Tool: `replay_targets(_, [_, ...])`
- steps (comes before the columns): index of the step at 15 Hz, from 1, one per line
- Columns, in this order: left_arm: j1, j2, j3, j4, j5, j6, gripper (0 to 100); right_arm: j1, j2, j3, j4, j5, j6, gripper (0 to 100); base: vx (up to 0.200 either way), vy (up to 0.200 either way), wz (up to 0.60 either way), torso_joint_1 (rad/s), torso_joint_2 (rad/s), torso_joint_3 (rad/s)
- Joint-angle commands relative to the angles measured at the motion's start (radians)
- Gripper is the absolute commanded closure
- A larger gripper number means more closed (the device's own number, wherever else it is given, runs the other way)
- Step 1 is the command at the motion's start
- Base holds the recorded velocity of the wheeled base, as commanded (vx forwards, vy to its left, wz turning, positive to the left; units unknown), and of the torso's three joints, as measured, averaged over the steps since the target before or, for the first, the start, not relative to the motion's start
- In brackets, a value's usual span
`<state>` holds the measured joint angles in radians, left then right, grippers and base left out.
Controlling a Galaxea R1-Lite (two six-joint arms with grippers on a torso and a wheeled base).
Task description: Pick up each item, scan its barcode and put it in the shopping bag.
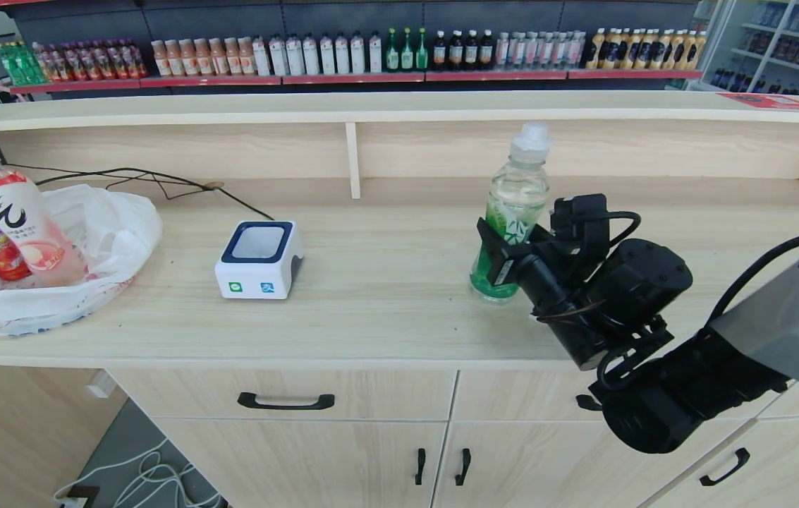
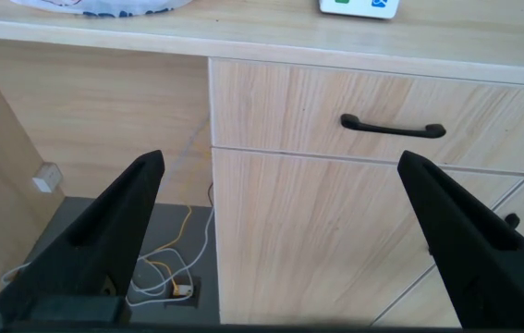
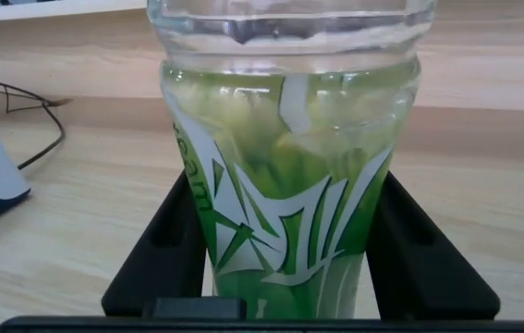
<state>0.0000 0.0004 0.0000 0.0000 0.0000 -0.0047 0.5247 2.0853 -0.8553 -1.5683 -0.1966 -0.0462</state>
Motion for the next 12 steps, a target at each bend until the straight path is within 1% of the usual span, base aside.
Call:
replay_targets(1, [0.000,0.000,0.000,0.000,0.000,0.000,0,0.011,-0.022,0.027,-0.003,0.000,0.003,100,0.000,0.000,0.00,0.000,0.00,0.000])
replay_targets(7, [0.000,0.000,0.000,0.000,0.000,0.000,0,0.044,-0.087,0.047,-0.003,0.000,0.012,100,0.000,0.000,0.00,0.000,0.00,0.000])
replay_targets(12, [0.000,0.000,0.000,0.000,0.000,0.000,0,0.081,-0.199,0.114,-0.003,-0.001,0.012,100,0.000,0.000,0.00,0.000,0.00,0.000])
